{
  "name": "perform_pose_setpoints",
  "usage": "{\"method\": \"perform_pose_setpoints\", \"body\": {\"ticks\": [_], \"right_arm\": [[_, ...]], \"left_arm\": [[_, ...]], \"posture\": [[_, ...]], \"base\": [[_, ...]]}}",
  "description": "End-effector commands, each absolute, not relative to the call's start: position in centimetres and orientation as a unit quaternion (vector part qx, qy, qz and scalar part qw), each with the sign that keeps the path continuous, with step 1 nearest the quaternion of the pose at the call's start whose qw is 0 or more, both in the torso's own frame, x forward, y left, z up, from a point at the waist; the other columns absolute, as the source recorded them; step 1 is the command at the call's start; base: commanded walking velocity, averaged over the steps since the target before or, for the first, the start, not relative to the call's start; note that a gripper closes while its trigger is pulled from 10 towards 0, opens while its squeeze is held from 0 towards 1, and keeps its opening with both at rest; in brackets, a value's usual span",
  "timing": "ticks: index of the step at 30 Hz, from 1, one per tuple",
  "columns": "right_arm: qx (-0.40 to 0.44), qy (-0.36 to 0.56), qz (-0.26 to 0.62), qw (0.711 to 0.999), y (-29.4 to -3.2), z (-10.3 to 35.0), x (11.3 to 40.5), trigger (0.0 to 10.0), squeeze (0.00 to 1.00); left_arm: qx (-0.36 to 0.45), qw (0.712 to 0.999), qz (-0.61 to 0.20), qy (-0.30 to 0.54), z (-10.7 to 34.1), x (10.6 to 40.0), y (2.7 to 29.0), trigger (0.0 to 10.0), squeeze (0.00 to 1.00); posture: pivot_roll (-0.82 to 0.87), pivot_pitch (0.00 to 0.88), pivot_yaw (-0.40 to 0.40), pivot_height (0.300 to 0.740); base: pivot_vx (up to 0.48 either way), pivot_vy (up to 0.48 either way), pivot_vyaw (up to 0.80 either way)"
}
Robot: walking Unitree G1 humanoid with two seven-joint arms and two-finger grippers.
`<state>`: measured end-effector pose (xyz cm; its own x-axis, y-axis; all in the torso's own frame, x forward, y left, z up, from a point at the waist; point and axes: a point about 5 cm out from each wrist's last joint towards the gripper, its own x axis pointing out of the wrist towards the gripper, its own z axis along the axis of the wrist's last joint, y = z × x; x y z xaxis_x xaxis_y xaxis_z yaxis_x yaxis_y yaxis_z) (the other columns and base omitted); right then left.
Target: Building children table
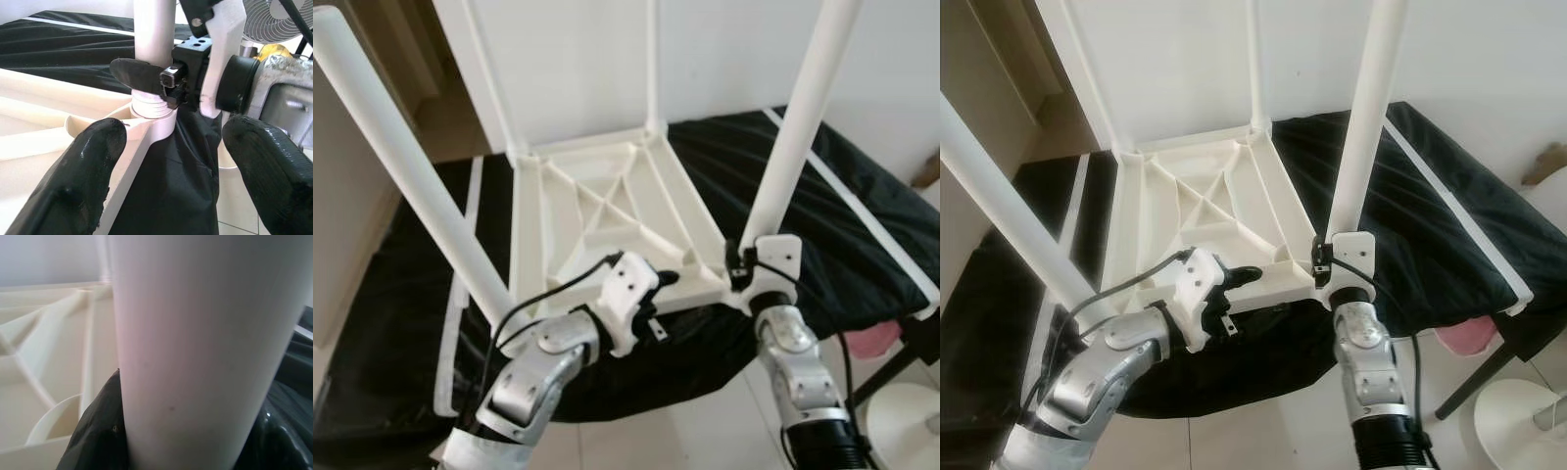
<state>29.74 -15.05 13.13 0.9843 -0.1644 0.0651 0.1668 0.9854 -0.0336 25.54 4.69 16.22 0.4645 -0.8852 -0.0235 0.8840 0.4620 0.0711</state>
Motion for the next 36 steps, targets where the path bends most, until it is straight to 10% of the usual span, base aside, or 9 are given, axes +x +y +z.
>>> {"method": "perform_pose_setpoints", "body": {"ticks": [1, 18, 19, 35, 36], "right_arm": [[-0.018, 0.044, -0.153, 0.987, -16.0, 10.3, 28.8, 10.0, 0.00], [-0.020, 0.021, -0.122, 0.992, -13.8, 11.1, 28.8, 10.0, 0.00], [-0.017, 0.017, -0.115, 0.993, -13.9, 11.3, 28.8, 10.0, 1.00], [-0.021, -0.060, 0.077, 0.995, -17.5, 14.0, 28.9, 10.0, 1.00], [-0.024, -0.044, 0.110, 0.993, -17.7, 13.8, 29.1, 10.0, 0.15]], "left_arm": [[0.044, 0.859, -0.509, -0.008, 16.1, 25.9, 4.9, 10.0, 0.00], [0.043, 0.856, -0.516, -0.010, 16.0, 25.7, 4.8, 10.0, 0.00], [0.043, 0.855, -0.517, -0.010, 16.0, 25.7, 4.7, 10.0, 0.00], [0.047, 0.850, -0.524, -0.010, 16.1, 25.7, 4.8, 10.0, 0.00], [0.048, 0.849, -0.526, -0.010, 16.1, 25.7, 4.7, 10.0, 0.00]], "posture": [[-0.04, 0.000, 0.076, 0.740], [-0.03, 0.000, 0.069, 0.740], [-0.03, 0.000, 0.069, 0.740], [-0.04, 0.000, 0.084, 0.740], [-0.04, 0.000, 0.084, 0.740]], "base": [[0.000, 0.000, 0.00], [0.000, 0.000, 0.00], [0.000, 0.000, 0.00], [0.000, 0.000, 0.00], [0.000, 0.000, 0.00]]}}
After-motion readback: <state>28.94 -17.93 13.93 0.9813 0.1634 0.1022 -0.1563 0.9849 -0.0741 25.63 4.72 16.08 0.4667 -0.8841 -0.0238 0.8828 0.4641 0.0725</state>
